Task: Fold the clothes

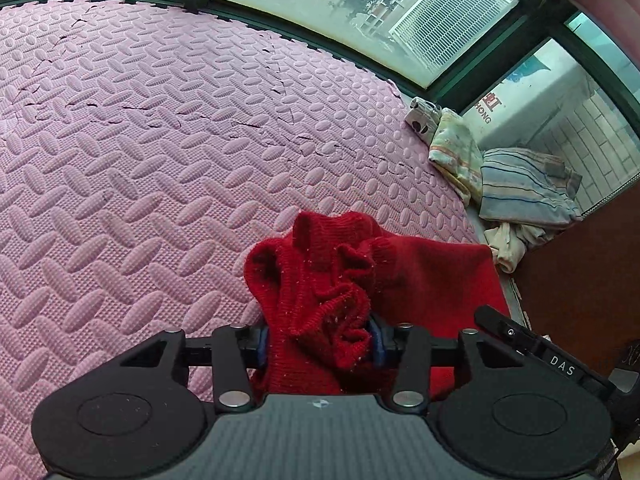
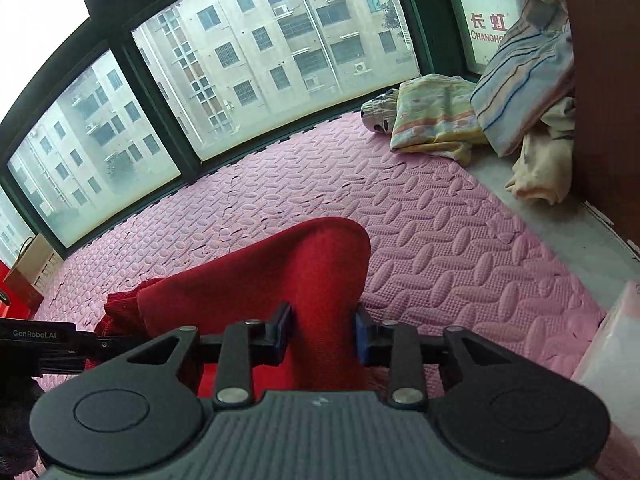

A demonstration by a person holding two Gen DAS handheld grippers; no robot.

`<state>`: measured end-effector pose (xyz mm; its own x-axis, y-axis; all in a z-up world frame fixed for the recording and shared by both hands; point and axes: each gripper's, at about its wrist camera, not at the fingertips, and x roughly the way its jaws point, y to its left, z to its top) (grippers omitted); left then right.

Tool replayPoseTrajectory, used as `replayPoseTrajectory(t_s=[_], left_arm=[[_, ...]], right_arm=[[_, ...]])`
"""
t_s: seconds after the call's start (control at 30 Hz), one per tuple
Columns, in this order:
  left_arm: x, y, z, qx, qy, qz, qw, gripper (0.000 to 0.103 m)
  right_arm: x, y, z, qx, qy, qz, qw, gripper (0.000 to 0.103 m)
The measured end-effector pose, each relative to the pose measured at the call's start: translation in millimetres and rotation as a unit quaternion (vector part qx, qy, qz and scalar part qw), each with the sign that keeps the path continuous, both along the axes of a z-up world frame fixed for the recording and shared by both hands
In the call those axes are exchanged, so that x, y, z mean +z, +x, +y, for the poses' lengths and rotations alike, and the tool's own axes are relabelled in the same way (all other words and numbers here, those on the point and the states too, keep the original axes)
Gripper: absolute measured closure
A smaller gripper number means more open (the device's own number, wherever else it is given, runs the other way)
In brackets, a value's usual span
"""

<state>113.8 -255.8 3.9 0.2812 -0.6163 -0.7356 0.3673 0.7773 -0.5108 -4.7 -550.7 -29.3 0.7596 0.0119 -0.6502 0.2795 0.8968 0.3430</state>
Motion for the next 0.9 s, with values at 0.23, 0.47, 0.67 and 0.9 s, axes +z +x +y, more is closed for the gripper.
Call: replayPoseTrajectory(t_s=[0.23,0.47,0.67,0.9], left_arm=[[33,-2,7,0.011,0.008,-0.062,0.998,0.048],[59,-7,-19,-0.043,-0.03,-0.109,0.9927,0.076],[30,2,-51,-0.079,-0.018,-0.088,0.9929,0.084],[-1,29,-41,-0.052,-0.026,-0.038,0.9976,0.094]], right_arm=[[20,-6,-7,0.0,-0.024,-0.033,0.999,0.065],[20,27,-6,0.016,-0.026,-0.034,0.999,0.066],[1,55,-4,0.019,-0.021,-0.013,1.0,0.065],[-13,67,0,0.024,-0.026,-0.002,0.999,0.065]])
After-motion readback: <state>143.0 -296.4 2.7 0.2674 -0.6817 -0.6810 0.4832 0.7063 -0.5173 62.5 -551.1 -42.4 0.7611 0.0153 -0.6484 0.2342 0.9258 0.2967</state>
